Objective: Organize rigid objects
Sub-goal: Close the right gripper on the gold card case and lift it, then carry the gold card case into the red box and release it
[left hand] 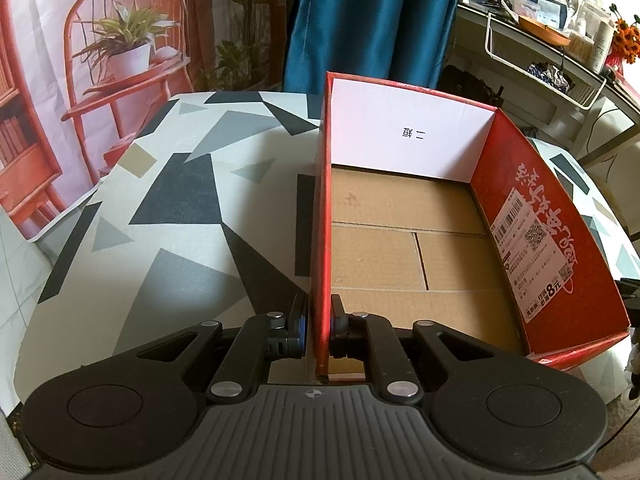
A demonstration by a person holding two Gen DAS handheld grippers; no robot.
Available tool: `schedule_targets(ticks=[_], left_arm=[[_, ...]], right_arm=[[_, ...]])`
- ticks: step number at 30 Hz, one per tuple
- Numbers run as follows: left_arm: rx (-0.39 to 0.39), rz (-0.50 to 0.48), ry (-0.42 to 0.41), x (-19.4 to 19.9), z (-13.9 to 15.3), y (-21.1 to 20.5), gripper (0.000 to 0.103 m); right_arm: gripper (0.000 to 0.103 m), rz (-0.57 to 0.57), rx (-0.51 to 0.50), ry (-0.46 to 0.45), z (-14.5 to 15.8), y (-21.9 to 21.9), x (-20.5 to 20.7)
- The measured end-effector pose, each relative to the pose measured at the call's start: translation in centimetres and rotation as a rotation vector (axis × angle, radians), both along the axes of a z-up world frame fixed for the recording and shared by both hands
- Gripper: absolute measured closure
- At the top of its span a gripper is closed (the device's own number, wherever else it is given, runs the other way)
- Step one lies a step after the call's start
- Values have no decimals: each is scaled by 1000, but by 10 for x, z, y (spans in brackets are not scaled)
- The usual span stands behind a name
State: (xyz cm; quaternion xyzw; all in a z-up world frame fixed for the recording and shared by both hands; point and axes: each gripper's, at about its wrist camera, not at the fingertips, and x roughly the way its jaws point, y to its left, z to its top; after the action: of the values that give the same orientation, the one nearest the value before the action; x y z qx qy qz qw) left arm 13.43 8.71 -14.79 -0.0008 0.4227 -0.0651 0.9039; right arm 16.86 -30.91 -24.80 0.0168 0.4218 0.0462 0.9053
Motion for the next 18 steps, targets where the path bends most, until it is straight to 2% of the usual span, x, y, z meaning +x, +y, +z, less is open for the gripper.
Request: schedule_targets(ticks=[8,18], left_arm=[[-5,-4,1,1,0,1,91],[-8,-4,-5,1,-1,2,90]], right_arm=[[62,-6,49,-25,20,-8,-7],[62,34,90,-141,76,-6,15]])
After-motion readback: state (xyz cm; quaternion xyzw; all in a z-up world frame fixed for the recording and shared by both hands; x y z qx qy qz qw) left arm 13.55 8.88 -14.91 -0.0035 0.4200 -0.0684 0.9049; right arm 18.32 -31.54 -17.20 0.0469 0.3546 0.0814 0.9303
